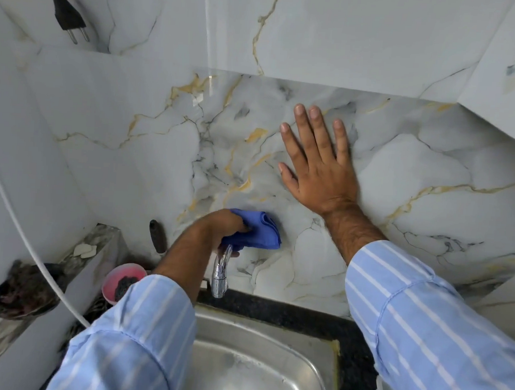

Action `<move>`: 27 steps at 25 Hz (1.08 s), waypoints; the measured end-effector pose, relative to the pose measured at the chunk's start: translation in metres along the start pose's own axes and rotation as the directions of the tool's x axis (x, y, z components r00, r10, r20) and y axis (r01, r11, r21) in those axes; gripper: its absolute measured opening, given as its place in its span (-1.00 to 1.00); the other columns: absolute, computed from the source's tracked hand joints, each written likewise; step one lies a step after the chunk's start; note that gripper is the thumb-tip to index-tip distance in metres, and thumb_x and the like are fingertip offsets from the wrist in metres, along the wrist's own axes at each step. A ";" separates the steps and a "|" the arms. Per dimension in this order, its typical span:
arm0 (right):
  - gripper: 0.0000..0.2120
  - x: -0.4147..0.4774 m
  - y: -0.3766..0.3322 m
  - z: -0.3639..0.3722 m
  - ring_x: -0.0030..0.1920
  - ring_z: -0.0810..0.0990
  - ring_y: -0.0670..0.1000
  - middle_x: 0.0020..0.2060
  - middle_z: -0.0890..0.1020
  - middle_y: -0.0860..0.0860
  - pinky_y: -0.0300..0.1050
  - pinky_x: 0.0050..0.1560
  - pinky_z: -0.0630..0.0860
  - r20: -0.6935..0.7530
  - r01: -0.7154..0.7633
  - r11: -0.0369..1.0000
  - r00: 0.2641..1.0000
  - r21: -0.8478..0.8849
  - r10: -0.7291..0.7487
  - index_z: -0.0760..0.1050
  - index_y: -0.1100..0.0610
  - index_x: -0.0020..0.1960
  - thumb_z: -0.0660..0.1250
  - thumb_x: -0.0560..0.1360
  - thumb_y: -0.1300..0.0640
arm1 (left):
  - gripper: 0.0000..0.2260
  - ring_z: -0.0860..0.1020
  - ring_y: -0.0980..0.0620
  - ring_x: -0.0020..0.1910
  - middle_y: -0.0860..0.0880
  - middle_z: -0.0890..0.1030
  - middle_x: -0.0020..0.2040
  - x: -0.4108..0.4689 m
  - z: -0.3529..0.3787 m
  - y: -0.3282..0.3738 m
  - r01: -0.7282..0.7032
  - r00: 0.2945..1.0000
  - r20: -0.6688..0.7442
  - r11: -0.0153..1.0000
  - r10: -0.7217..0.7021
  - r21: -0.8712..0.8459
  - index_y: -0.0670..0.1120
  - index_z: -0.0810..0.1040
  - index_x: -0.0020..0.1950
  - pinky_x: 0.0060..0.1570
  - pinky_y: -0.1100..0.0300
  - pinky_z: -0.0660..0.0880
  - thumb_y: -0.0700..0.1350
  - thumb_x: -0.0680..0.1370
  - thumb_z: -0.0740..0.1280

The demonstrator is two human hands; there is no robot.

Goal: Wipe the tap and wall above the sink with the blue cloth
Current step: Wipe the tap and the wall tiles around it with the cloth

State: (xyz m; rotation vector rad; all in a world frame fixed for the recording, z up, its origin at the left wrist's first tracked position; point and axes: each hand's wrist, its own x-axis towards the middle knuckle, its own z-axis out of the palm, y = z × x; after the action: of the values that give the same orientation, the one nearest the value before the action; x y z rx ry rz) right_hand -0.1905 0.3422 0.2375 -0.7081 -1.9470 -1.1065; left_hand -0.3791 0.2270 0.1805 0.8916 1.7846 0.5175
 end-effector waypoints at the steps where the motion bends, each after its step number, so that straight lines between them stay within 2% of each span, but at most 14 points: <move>1: -0.35 -0.001 0.000 0.001 0.73 -0.06 0.16 0.73 -0.08 0.13 0.27 0.72 -0.12 -0.005 -0.002 1.000 1.000 0.011 0.002 0.08 0.10 0.76 0.09 0.76 -0.16 | -0.85 0.55 -0.04 -0.41 -0.20 0.60 -0.25 -0.006 -0.006 -0.009 0.015 0.988 0.150 0.952 0.033 -0.305 -0.25 0.57 -0.02 -0.05 -0.05 0.57 -0.17 0.63 0.29; 2: -0.35 -0.002 0.000 0.001 0.73 -0.05 0.16 0.73 -0.08 0.13 0.27 0.72 -0.11 -0.011 0.002 1.000 1.000 0.017 -0.002 0.09 0.10 0.76 0.09 0.76 -0.16 | -0.83 0.56 -0.03 -0.41 -0.17 0.59 -0.26 -0.008 -0.011 -0.019 0.041 0.967 0.237 0.860 0.094 -0.508 -0.24 0.57 -0.02 -0.05 -0.05 0.57 -0.13 0.62 0.32; 4: -0.35 -0.001 -0.002 0.003 0.73 -0.05 0.16 0.73 -0.07 0.13 0.27 0.72 -0.10 -0.029 0.001 1.000 1.000 0.014 0.000 0.09 0.10 0.75 0.09 0.76 -0.16 | -0.78 0.58 -0.02 -0.40 -0.16 0.59 -0.21 -0.007 -0.015 -0.027 0.046 0.965 0.238 0.822 0.111 -0.568 -0.23 0.59 0.03 -0.01 -0.04 0.57 -0.07 0.60 0.34; 5: -0.35 -0.001 -0.002 0.004 0.74 -0.05 0.16 0.73 -0.06 0.13 0.27 0.72 -0.10 -0.037 -0.004 1.000 0.999 0.013 0.005 0.10 0.10 0.75 0.09 0.76 -0.16 | -0.78 0.58 0.00 -0.40 -0.13 0.60 -0.23 -0.003 -0.012 -0.022 0.003 0.982 0.167 0.880 0.086 -0.475 -0.22 0.59 0.04 -0.07 0.02 0.60 -0.06 0.59 0.34; 7: -0.35 -0.002 -0.003 0.004 0.74 0.01 0.18 0.73 -0.05 0.13 0.27 0.72 -0.10 -0.052 -0.003 1.000 0.999 0.024 0.005 0.10 0.10 0.75 0.09 0.76 -0.16 | -0.77 0.65 -0.01 -0.24 -0.11 0.65 -0.12 0.001 0.005 -0.009 -0.030 0.994 -0.101 0.999 0.028 -0.019 -0.21 0.57 0.13 -0.16 0.16 0.60 -0.08 0.59 0.32; 9: -0.36 -0.001 -0.003 0.002 0.72 0.10 0.20 0.72 -0.03 0.13 0.27 0.72 -0.08 -0.062 -0.003 1.000 0.998 0.031 0.005 0.12 0.11 0.75 0.09 0.76 -0.15 | -0.62 0.62 -0.07 0.12 -0.12 0.61 0.19 0.007 0.032 0.007 0.139 0.939 -0.344 0.921 -0.006 0.365 -0.20 0.45 0.39 0.13 0.08 0.51 -0.07 0.62 0.28; 10: -0.37 -0.002 -0.003 0.002 0.71 0.13 0.20 0.72 -0.02 0.13 0.28 0.71 -0.06 -0.065 0.000 0.999 0.998 0.033 0.002 0.13 0.11 0.75 0.09 0.76 -0.15 | -0.58 0.60 -0.09 0.16 -0.12 0.59 0.22 0.005 0.047 0.005 0.193 0.925 -0.380 0.848 0.011 0.493 -0.21 0.38 0.43 0.21 -0.01 0.46 -0.08 0.62 0.28; 13: -0.37 -0.002 -0.002 0.001 0.70 0.16 0.21 0.73 0.05 0.14 0.27 0.71 -0.07 -0.071 0.006 1.000 0.997 0.024 -0.004 0.13 0.11 0.74 0.09 0.76 -0.15 | -0.57 0.64 -0.11 0.00 -0.16 0.63 0.07 -0.003 0.070 0.005 0.348 0.841 -0.539 0.717 0.045 0.604 -0.34 0.29 0.38 0.20 -0.19 0.49 -0.12 0.62 0.27; 15: -0.37 -0.002 -0.003 0.000 0.70 0.18 0.21 0.71 0.11 0.15 0.27 0.71 -0.07 -0.064 0.003 0.999 0.998 0.044 0.000 0.13 0.11 0.74 0.09 0.76 -0.14 | -0.52 0.63 -0.14 0.10 -0.17 0.61 0.16 0.004 0.065 0.004 0.372 0.820 -0.568 0.697 0.062 0.613 -0.33 0.27 0.42 0.21 -0.16 0.46 -0.11 0.61 0.30; 18: -0.37 -0.001 -0.001 -0.001 0.70 0.21 0.21 0.70 0.14 0.16 0.28 0.70 -0.01 -0.070 0.011 1.000 0.997 0.021 -0.010 0.13 0.11 0.74 0.09 0.76 -0.15 | -0.51 0.54 -0.14 0.28 -0.16 0.52 0.35 0.010 0.039 0.008 0.192 0.873 -0.484 0.874 0.055 0.446 -0.22 0.32 0.50 0.25 0.02 0.43 -0.09 0.61 0.31; 21: -0.37 -0.002 -0.003 -0.002 0.70 0.21 0.21 0.70 0.14 0.16 0.30 0.68 0.06 -0.068 0.009 0.999 0.998 0.036 -0.007 0.13 0.11 0.74 0.08 0.77 -0.14 | -0.66 0.65 -0.16 0.03 -0.20 0.64 0.10 0.000 0.007 -0.006 -0.081 0.972 -0.218 0.996 0.088 0.042 -0.24 0.51 0.32 0.14 -0.03 0.54 -0.13 0.59 0.32; 23: -0.37 -0.002 -0.003 0.000 0.70 0.19 0.22 0.71 0.12 0.16 0.30 0.69 0.02 -0.068 0.011 0.999 0.998 0.031 -0.009 0.12 0.12 0.75 0.08 0.77 -0.14 | -0.74 0.62 -0.07 -0.25 -0.15 0.62 -0.16 -0.010 -0.008 -0.020 -0.045 0.993 0.082 0.926 0.082 -0.375 -0.21 0.57 0.17 0.18 -0.14 0.51 -0.05 0.60 0.35; 24: -0.37 -0.002 -0.002 0.001 0.70 0.19 0.22 0.71 0.11 0.16 0.29 0.70 -0.02 -0.069 0.013 1.000 0.998 0.025 -0.011 0.12 0.12 0.75 0.08 0.76 -0.14 | -0.74 0.58 -0.04 -0.31 -0.15 0.59 -0.19 -0.010 -0.011 -0.026 -0.019 0.982 0.161 0.891 0.103 -0.453 -0.21 0.58 0.13 0.20 -0.17 0.51 -0.03 0.60 0.35; 27: -0.37 -0.002 -0.003 0.001 0.69 0.21 0.22 0.70 0.15 0.16 0.27 0.70 -0.08 -0.074 0.009 1.000 0.997 0.016 -0.008 0.12 0.11 0.74 0.08 0.77 -0.14 | -0.80 0.55 0.02 -0.37 -0.14 0.56 -0.16 -0.015 -0.002 -0.040 -0.070 0.981 0.120 0.856 0.151 -0.512 -0.16 0.59 0.09 0.15 -0.19 0.54 -0.05 0.58 0.39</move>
State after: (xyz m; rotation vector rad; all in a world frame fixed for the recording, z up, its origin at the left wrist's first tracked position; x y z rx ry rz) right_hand -0.1918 0.3415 0.2348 -0.6421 -1.8958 -1.1054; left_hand -0.3913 0.1906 0.1620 0.6417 1.3592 0.9181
